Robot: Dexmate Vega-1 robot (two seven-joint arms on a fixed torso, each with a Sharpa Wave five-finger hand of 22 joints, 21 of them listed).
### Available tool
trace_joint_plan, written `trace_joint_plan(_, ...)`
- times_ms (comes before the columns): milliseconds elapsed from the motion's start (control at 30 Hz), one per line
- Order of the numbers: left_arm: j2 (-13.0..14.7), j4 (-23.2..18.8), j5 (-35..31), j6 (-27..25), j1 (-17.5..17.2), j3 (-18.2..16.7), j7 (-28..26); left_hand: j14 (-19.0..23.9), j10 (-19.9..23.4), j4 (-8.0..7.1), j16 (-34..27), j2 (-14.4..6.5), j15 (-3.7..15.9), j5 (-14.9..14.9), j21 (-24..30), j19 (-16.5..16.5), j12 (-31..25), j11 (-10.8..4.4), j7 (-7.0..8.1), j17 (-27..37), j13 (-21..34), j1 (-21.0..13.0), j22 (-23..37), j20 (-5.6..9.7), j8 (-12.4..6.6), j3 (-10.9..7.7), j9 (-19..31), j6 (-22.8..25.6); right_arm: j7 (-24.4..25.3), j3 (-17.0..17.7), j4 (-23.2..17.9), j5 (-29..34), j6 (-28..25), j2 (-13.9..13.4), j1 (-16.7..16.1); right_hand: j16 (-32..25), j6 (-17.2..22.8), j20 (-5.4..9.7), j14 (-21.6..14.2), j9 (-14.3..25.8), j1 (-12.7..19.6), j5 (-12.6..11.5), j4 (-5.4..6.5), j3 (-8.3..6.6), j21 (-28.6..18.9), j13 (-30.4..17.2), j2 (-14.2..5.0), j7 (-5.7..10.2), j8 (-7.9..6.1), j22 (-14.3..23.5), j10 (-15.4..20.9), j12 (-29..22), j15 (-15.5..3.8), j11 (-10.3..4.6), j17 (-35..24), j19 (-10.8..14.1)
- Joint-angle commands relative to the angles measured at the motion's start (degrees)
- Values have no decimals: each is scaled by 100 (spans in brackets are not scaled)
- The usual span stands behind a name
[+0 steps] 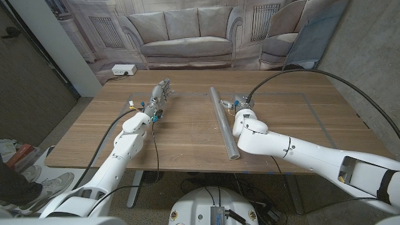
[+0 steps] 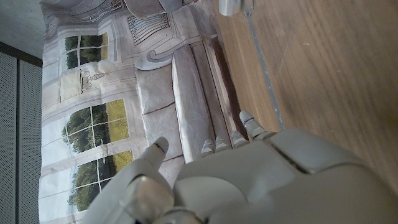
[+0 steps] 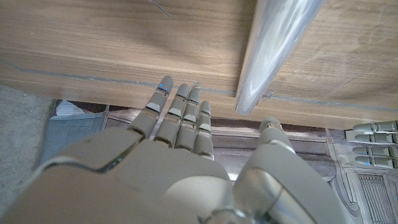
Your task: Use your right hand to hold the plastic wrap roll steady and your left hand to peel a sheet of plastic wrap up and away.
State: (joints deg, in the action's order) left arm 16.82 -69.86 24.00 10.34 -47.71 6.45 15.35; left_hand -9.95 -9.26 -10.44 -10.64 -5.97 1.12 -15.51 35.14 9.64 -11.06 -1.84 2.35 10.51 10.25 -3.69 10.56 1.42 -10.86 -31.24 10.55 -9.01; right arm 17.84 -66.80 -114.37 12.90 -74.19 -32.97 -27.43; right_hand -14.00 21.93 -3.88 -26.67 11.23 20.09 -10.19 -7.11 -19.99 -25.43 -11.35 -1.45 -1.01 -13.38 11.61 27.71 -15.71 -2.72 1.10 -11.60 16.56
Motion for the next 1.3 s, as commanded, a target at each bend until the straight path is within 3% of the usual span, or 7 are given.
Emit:
trace_joint_plan(33, -18, 19, -22, -19, 9, -25, 10, -118, -27, 12, -35, -391, -16, -8, -31, 41, -32, 14, -2, 17, 26, -4, 5, -29, -16, -57, 7, 7, 425, -430, 287, -97, -517, 337, 230, -67, 152, 4, -155, 26, -48, -34, -27, 96, -57, -50, 169, 40, -62, 23, 206, -112, -181, 1, -51, 95)
trace_joint_plan(300, -26, 52, -2, -31, 16, -36, 60, -118, -27, 11, -35, -392, -14, -7, -37, 42, -32, 9, 1, 17, 26, -3, 6, -25, -14, -60, 8, 5, 475, -614, 511, -23, -580, 520, 307, -138, 407, 47, -381, 65, 21, -107, -96, 172, -111, -109, 351, 118, -162, 32, 410, -215, -270, -55, -93, 215)
trace_joint_plan(533, -25, 53, -47, -16, 17, -32, 43, -126, -31, 11, -33, -392, -14, -5, -44, 41, -31, 19, -3, 17, 26, -2, 6, -28, -12, -63, 8, 4, 62, -621, 824, 797, -580, 785, 139, -356, 775, 106, -802, 146, 60, -265, -94, 333, -165, -246, 580, 209, -360, 43, 926, -474, -462, -151, -268, 346)
trace_joint_plan(733, -35, 71, -40, 9, 21, -46, 59, -127, -34, 10, -33, -393, -6, -4, -49, 42, -30, 13, 2, 17, 26, 0, 7, -24, -11, -65, 8, 3, -1041, -618, 1215, 2195, -580, 1061, -35, -410, 677, 123, -825, 170, 62, -308, -76, 390, -178, -299, 618, 197, -339, 49, 925, -505, -482, -160, -352, 379)
trace_joint_plan(1033, -40, 119, -28, 1, 38, -69, 70, -131, -39, 9, -32, -392, -9, -3, -58, 41, -30, 15, -2, 17, 26, 2, 7, -24, -9, -69, 9, 0, -4361, -499, 2350, 5584, -580, 1801, -218, -452, 788, 126, -822, 192, 37, -356, -34, 439, -186, -360, 613, 270, -396, 60, 906, -539, -486, -191, -445, 390)
trace_joint_plan(1200, -56, 238, 1, 35, 99, -82, 182, -135, -39, 9, -32, -391, -13, -2, -62, 39, -30, 24, -6, 18, 26, 4, 8, -25, -9, -70, 9, 0, -5185, -604, 2698, 6364, -580, 1969, -146, -504, 801, 135, -855, 203, 104, -388, -48, 442, -177, -397, 590, 311, -409, 66, 878, -553, -527, -207, -505, 359)
trace_joint_plan(1300, -75, 256, -18, 43, 108, -91, 155, -143, -45, 8, -29, -391, -15, -1, -67, 45, -28, 32, -1, 18, 26, 5, 8, -22, -6, -71, 9, -5, -5300, -663, 2802, 6556, -580, 2009, -125, -686, 972, 149, -1028, 229, 309, -450, -103, 447, -150, -490, 541, 383, -490, 81, 1076, -699, -632, -309, -660, 273)
